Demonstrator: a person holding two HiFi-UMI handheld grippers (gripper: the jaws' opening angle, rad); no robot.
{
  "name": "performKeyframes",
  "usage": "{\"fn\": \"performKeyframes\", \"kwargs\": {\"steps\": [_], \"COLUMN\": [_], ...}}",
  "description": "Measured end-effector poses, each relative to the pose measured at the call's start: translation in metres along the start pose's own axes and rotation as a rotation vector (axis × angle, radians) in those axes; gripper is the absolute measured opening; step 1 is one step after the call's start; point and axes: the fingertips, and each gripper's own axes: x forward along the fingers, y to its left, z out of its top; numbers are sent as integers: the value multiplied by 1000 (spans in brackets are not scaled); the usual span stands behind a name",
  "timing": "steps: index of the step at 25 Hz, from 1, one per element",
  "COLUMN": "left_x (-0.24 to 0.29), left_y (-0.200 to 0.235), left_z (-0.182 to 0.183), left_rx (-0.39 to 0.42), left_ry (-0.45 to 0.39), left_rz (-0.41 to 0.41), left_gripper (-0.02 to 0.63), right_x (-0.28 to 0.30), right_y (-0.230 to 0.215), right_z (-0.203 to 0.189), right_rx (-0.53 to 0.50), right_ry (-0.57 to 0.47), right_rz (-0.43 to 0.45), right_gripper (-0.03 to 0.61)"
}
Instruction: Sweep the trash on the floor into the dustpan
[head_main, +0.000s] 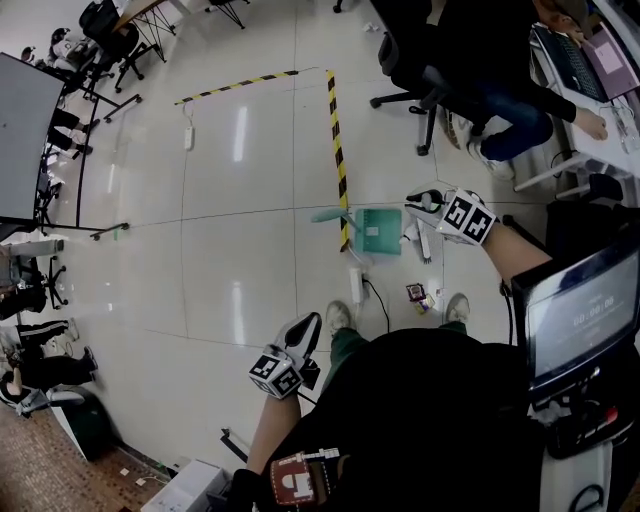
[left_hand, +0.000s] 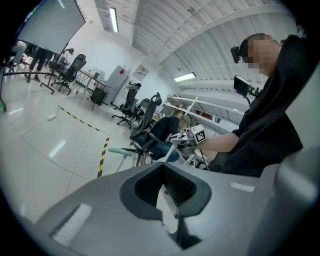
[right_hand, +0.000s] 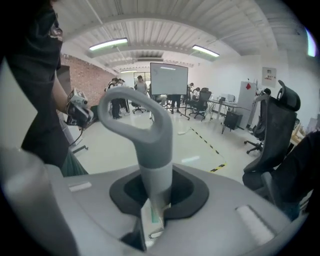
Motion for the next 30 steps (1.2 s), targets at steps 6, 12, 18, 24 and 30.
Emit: {"fn": "performKeyframes", "kwargs": {"steps": [6,12,18,24,30], "left_x": [1,4,-9,-35,-66], "left_y": [-1,-6,13,28,-10], "left_z": [0,12,46,76,94], "left_rx": [3,23,59,127,249], "left_ry": [-9,-63,-126,-41,-28], "left_rz": [2,-20,-113,-261,-295], "left_gripper": [-5,-5,-5,-5,-5], "right_x": [0,-60,-128,-161,-221], "right_y": [0,-2,31,88,137], "right_z": [23,-1,32,48,12], "right_rx": [2,83,141,163,224], "right_ry": [-55,-9,-4,64,44], "right_rz": [-18,-67,-143,-289,-411], "right_gripper": [44,43,44,44,44]}}
